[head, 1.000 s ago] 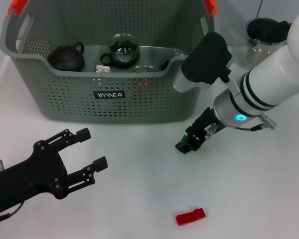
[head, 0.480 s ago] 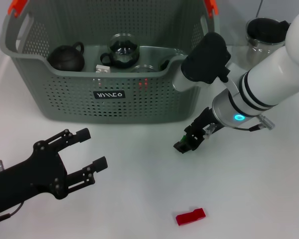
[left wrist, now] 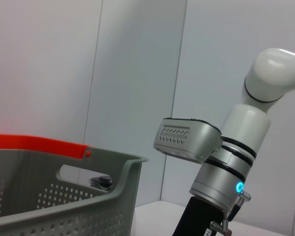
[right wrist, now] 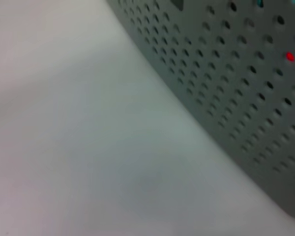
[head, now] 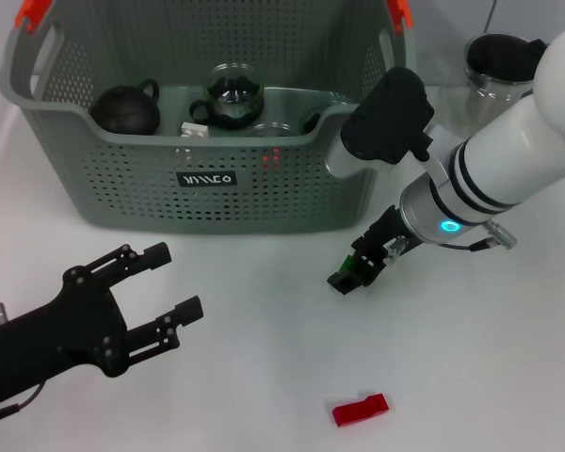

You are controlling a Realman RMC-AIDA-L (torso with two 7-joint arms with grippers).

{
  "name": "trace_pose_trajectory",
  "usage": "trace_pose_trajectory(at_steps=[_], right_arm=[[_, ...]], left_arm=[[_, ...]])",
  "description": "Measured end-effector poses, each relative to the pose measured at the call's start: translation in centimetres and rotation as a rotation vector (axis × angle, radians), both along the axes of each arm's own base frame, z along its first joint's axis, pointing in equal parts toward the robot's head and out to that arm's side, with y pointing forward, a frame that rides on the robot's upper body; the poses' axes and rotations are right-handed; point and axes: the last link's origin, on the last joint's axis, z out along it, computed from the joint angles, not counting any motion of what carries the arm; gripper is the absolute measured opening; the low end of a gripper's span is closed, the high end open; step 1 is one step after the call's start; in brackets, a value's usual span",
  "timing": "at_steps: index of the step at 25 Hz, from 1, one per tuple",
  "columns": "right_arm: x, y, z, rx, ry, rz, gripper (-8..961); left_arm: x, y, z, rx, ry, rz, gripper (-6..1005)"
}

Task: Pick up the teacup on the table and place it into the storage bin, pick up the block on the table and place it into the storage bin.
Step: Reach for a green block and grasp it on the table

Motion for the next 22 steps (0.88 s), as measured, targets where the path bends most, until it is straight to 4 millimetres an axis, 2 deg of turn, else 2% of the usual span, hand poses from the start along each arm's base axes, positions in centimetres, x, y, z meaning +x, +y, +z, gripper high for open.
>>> trace_pose_trajectory(at_steps=[3, 22], right_arm=[[0.13, 0.02, -0.16, 0.003, 0.0, -0.001, 676], [0.11, -0.66, -0.85, -0.031, -0.005, 0.0, 649]], left_arm=[[-0.01, 0.01, 0.0, 0.0, 0.0, 0.0, 763], [-0.15, 0.11, -0.06, 0.003, 0.008, 0.01, 763]])
